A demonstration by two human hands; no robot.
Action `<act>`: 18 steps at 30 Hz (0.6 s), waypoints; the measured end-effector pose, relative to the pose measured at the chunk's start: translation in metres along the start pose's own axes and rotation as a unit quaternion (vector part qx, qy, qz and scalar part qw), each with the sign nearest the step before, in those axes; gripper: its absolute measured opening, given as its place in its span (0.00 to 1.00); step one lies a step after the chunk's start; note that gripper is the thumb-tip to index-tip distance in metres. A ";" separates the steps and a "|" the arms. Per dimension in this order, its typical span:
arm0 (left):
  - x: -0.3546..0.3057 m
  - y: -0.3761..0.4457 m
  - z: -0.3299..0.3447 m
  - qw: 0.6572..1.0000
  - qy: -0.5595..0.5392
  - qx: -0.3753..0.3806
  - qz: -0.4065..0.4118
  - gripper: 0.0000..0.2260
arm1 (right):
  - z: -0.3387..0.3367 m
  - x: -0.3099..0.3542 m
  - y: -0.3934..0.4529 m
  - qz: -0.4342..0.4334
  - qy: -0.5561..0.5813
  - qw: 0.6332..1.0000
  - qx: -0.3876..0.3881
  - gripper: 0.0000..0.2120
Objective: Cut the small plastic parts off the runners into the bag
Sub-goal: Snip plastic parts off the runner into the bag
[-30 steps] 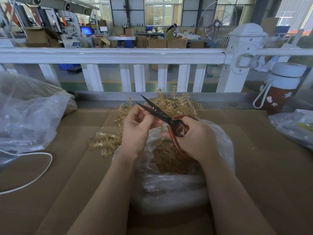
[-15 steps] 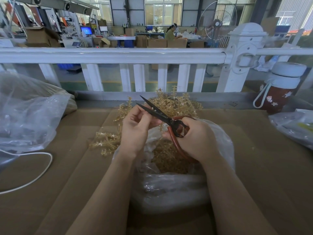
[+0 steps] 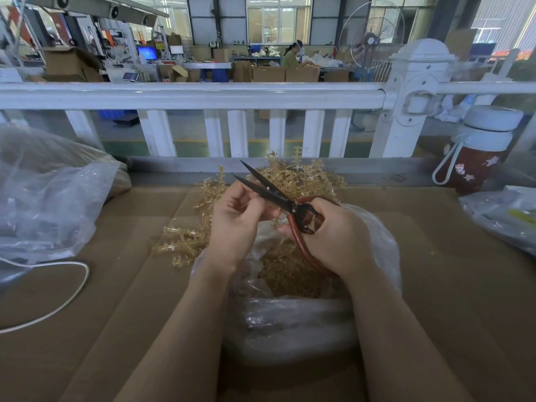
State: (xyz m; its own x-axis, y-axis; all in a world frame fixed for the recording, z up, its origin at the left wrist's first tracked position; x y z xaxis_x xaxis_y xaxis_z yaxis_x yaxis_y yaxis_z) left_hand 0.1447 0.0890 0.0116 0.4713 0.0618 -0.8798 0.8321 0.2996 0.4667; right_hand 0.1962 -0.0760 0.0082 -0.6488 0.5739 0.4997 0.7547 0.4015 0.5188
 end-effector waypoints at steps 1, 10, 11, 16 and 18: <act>0.000 0.000 0.000 1.000 0.001 0.001 0.001 0.08 | 0.000 0.000 0.000 -0.001 0.000 1.000 -0.002 0.23; 0.001 0.001 0.001 1.000 -0.009 0.013 0.007 0.09 | -0.001 0.002 0.000 -0.025 0.017 0.999 -0.024 0.27; 0.001 0.001 0.001 1.000 -0.012 0.013 0.007 0.08 | -0.001 0.002 0.000 -0.025 0.017 0.999 -0.026 0.27; 0.004 0.002 -0.003 1.000 -0.024 -0.005 0.002 0.06 | 0.000 0.000 0.001 -0.017 0.007 1.000 -0.018 0.29; 0.007 0.002 -0.007 0.998 -0.045 -0.032 -0.013 0.06 | 0.002 -0.002 0.001 -0.006 0.010 1.000 -0.019 0.24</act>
State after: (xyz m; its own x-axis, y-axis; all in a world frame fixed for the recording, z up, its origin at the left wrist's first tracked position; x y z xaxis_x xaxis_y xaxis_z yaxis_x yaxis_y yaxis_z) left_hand 0.1481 0.0971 0.0057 0.4771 -0.0322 -0.8783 0.8252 0.3601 0.4351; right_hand 0.1987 -0.0756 0.0066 -0.6594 0.5548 0.5073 0.7434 0.3810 0.5497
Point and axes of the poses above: each hand's wrist, its own y-axis towards the middle knuckle, its own z-axis out of the palm, x = y × z, the point moved 9 cm from there along y, towards the middle knuckle, and after that the axes turned 6 degrees about x, right-handed, at the moved point
